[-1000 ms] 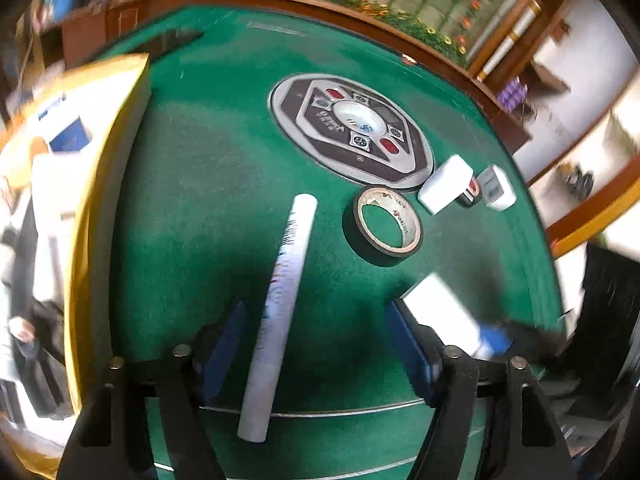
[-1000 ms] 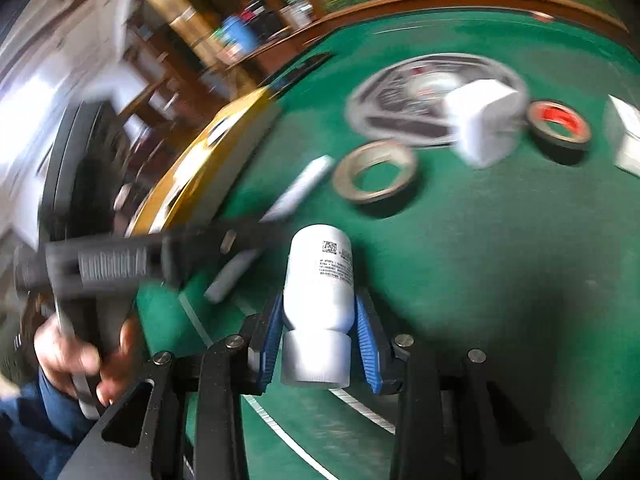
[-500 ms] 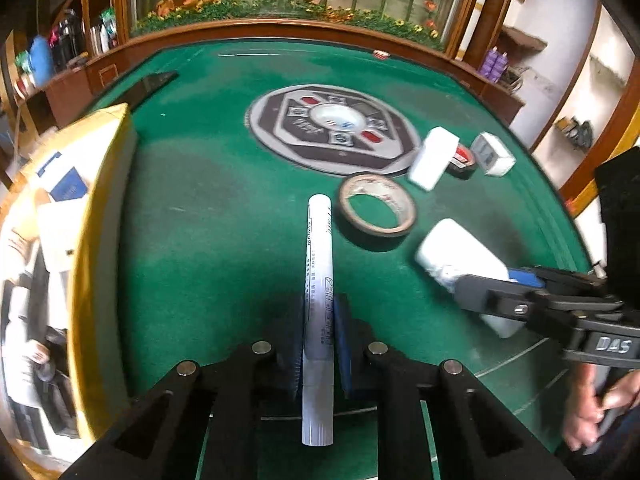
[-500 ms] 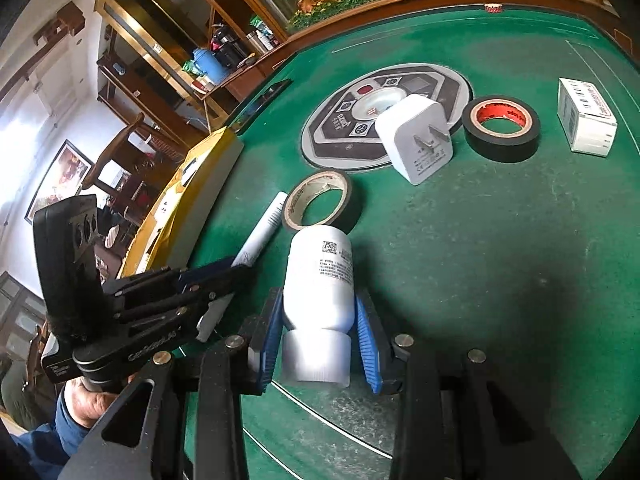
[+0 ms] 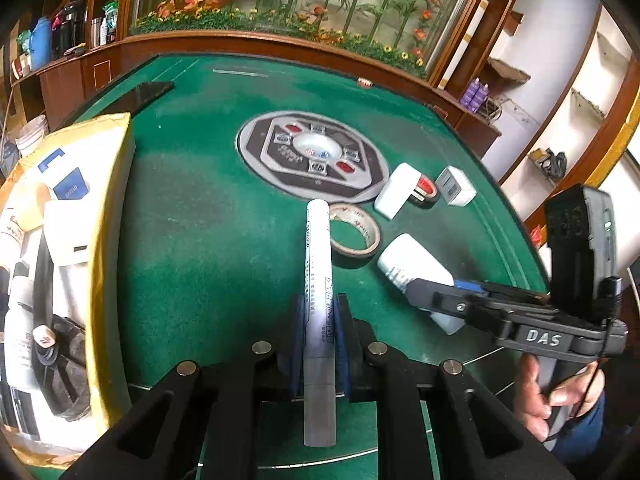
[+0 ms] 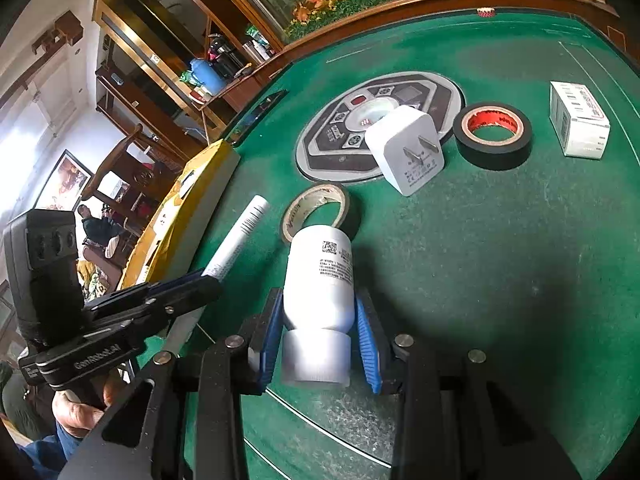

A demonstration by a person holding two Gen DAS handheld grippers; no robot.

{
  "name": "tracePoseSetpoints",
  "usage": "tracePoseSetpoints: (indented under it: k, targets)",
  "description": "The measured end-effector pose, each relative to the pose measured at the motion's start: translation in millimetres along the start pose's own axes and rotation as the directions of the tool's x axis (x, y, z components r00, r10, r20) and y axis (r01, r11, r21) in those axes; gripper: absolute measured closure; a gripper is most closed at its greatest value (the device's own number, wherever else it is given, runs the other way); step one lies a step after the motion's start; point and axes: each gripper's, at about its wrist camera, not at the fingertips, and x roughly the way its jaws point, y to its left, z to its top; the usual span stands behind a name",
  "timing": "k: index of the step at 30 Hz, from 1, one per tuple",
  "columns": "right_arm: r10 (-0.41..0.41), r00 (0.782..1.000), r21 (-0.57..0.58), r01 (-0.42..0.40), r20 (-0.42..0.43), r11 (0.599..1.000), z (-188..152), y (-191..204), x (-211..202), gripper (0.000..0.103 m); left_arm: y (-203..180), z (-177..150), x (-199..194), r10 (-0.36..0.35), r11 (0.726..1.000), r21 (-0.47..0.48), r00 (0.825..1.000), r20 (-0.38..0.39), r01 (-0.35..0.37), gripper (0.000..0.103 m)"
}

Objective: Organize rigid objects
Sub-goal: 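Lower the white tube into the tray with the left tool while the right drops the bottle there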

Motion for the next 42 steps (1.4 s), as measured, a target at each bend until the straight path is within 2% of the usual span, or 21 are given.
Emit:
tracePoseSetpoints:
  k: [6, 11, 16, 20, 25, 28, 35, 39, 42]
  targets:
    - [0.003, 1.0, -0.018, -0.002, 0.03, 1.0, 3.4, 3.9, 0.7, 0.069, 8.3, 3.4, -18.6, -0.057, 0.998, -0.031, 0.997, 0.043, 0.058, 0.089]
    - [0.03, 0.998, -0.006, -0.03, 0.051, 1.0, 6.5, 11.9, -1.0, 0.069, 22.9, 4.8, -44.5, -0.062, 0.996, -0.05, 0.993, 0.103, 0.068, 0.089]
    - [0.096, 0.995, -0.034, -0.094, 0.042, 0.995, 11.1, 43.5, 9.3, 0.069, 50.6, 6.2, -68.4, -0.028, 0.994, -0.104, 0.986, 0.162, 0.045, 0.089]
    - [0.157, 0.987, -0.1, -0.154, 0.019, 0.983, 18.0, 88.8, 24.7, 0.069, 83.6, 2.6, -85.9, 0.019, 0.986, -0.169, 0.979, 0.201, 0.015, 0.089]
    - [0.186, 0.982, -0.173, -0.186, -0.017, 0.967, 25.5, 142.5, 49.9, 0.069, 128.6, -8.4, -102.2, 0.107, 0.965, -0.257, 0.967, 0.23, -0.046, 0.089]
    - [0.168, 0.985, -0.218, -0.173, -0.04, 0.961, 26.5, 171.4, 67.7, 0.069, 158.4, -17.3, -106.3, 0.182, 0.942, -0.317, 0.959, 0.216, -0.107, 0.088]
    - [0.118, 0.986, -0.268, -0.147, -0.122, 0.952, 30.8, 221.5, 125.9, 0.069, 201.1, -37.4, -93.1, 0.243, 0.9, -0.404, 0.957, 0.157, -0.162, 0.088]
    - [0.086, 0.987, -0.289, -0.121, -0.134, 0.95, 33.8, 236.9, 151.7, 0.069, 207.9, -44.9, -89.3, 0.252, 0.892, -0.416, 0.957, 0.14, -0.175, 0.088]
    - [0.032, 0.995, -0.327, -0.063, -0.098, 0.943, 34.7, 246.3, 163.7, 0.069, 209.4, -46.9, -84.4, 0.252, 0.892, -0.414, 0.959, 0.129, -0.179, 0.088]
